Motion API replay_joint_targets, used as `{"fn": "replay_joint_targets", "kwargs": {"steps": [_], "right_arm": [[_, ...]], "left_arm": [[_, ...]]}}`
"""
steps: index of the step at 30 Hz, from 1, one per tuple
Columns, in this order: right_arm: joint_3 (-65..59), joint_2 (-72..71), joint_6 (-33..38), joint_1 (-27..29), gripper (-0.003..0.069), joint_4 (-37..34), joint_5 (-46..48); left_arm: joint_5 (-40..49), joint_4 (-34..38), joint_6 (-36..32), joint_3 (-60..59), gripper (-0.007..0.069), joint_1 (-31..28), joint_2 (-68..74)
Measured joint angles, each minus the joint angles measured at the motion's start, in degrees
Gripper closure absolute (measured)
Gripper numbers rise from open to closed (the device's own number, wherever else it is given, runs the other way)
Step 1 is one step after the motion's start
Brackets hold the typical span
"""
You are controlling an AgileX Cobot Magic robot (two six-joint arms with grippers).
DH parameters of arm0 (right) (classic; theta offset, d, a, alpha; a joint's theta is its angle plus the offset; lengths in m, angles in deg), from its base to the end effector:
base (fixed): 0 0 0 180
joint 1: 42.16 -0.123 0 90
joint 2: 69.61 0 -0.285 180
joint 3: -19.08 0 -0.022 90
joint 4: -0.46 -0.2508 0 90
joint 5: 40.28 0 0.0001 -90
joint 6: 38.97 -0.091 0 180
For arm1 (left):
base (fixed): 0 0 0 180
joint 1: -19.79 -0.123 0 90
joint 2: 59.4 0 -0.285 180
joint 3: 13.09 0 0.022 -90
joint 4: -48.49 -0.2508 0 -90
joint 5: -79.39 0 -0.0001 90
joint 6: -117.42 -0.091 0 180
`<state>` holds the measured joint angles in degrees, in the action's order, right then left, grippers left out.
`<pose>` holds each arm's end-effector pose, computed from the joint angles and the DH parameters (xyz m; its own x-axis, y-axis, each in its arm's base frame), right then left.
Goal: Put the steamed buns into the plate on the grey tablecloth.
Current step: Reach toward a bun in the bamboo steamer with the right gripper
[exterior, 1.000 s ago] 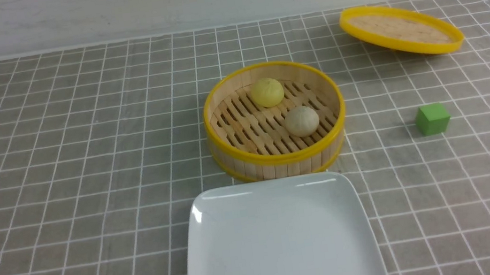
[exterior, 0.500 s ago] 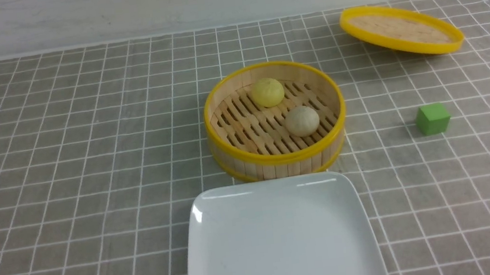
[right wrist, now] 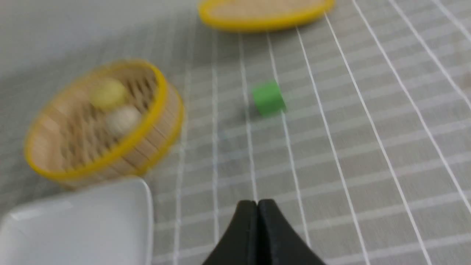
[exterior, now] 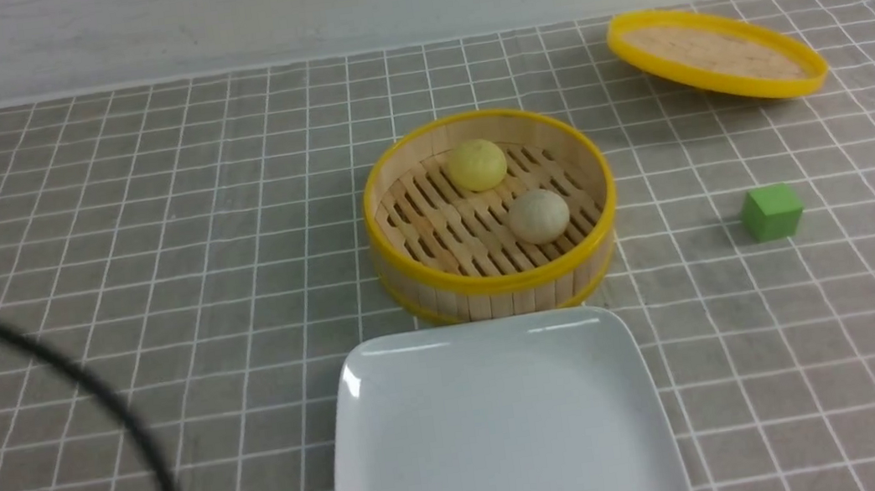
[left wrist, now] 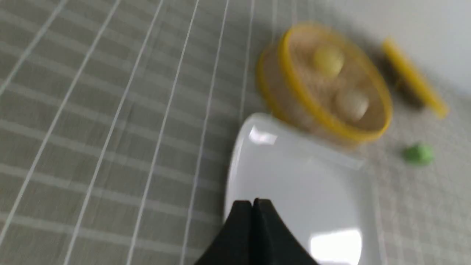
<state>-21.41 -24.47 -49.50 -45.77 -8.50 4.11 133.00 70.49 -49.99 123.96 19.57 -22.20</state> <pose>0.1161 0.0173 0.3082 -0.6520 0.2494 -0.7160 0.0459 0.9556 0.2910 0.0812 -0.0272 0.3021 -0.6946 -0.4217 -0.5829 -0.0931 0.8561 -0.5084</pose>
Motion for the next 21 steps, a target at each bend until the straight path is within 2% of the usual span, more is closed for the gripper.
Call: {"fn": "replay_joint_targets", "kwargs": {"steps": [2, 3, 5, 6, 7, 12, 13, 15, 18, 20, 21], "right_arm": [[3.06, 9.43, 8.07, -2.00, 0.0665, -4.39, 2.96], [3.70, 11.10, 9.01, -2.26, 0.0665, -5.04, 3.25], [8.53, 20.51, 20.77, -5.95, 0.0662, -14.02, 4.44], [8.96, 21.96, 21.56, -6.24, 0.0662, -15.32, 4.44], [13.32, 28.30, 27.13, -9.10, 0.0655, -19.96, 4.50], [24.69, 40.67, 29.63, -13.78, 0.0603, -22.06, 4.50], [29.94, 45.77, 29.63, -15.92, 0.0556, -20.85, 4.58], [35.16, 50.75, 28.77, -17.61, 0.0506, -18.68, 4.97], [45.82, 60.71, 24.76, -20.50, 0.0400, -12.00, 5.94], [51.48, 65.82, 21.94, -21.72, 0.0345, -7.34, 6.25], [52.10, 66.39, 21.94, -21.84, 0.0345, -6.90, 6.25]], "left_arm": [[4.06, 0.01, -4.17, 2.58, 0.0622, 0.00, 7.49], [4.39, 0.09, -4.54, 2.78, 0.0622, 0.00, 8.08], [4.27, 1.27, -8.90, 4.94, 0.0622, 0.00, 14.14], [4.27, 1.27, -9.19, 5.08, 0.0622, 0.00, 14.51], [3.36, 3.08, -11.38, 5.99, 0.0622, 0.00, 17.32], [2.33, 5.25, -12.59, 6.34, 0.0622, 0.00, 19.91], [2.28, 5.25, -12.59, 6.34, 0.0621, 0.00, 20.40], [2.21, 5.16, -12.59, 6.34, 0.0615, 0.00, 20.41], [2.16, 4.19, -12.59, 6.34, 0.0596, 0.00, 20.41], [2.16, 3.37, -12.59, 6.34, 0.0576, 0.00, 20.41], [2.16, 3.31, -12.59, 6.34, 0.0571, 0.00, 20.41]]}}
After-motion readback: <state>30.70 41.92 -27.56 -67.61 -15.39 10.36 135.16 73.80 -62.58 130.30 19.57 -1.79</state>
